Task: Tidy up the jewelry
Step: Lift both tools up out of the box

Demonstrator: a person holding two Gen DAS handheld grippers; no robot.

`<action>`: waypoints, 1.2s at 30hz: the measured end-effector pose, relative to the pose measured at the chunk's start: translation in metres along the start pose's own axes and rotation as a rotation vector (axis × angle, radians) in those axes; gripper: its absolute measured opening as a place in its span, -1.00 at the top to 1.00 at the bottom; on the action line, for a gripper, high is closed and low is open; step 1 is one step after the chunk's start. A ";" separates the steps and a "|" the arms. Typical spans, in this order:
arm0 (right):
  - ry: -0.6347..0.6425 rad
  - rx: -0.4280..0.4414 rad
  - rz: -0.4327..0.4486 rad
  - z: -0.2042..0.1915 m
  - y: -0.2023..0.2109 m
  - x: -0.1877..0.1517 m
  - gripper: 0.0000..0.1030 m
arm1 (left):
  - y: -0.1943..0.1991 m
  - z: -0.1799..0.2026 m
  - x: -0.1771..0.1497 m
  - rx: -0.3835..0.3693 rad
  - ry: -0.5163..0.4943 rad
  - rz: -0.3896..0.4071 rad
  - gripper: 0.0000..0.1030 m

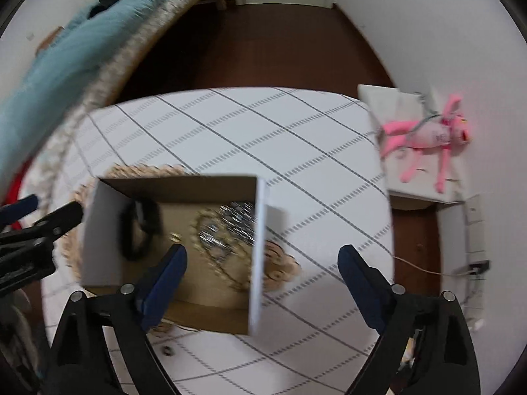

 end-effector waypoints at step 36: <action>-0.107 -0.053 0.368 0.017 0.142 -0.118 -0.97 | 0.125 0.018 -0.097 -0.053 0.016 0.291 -1.00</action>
Point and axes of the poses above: each gripper's, at about its wrist camera, not at the fingertips, and y roughly against the way its jaws point, z to its right, x to its top, the point moved 3 cm from there along -y, roughly the way its jaws point, and after that the axes turned 13 degrees about -z, right-handed, at the moved point
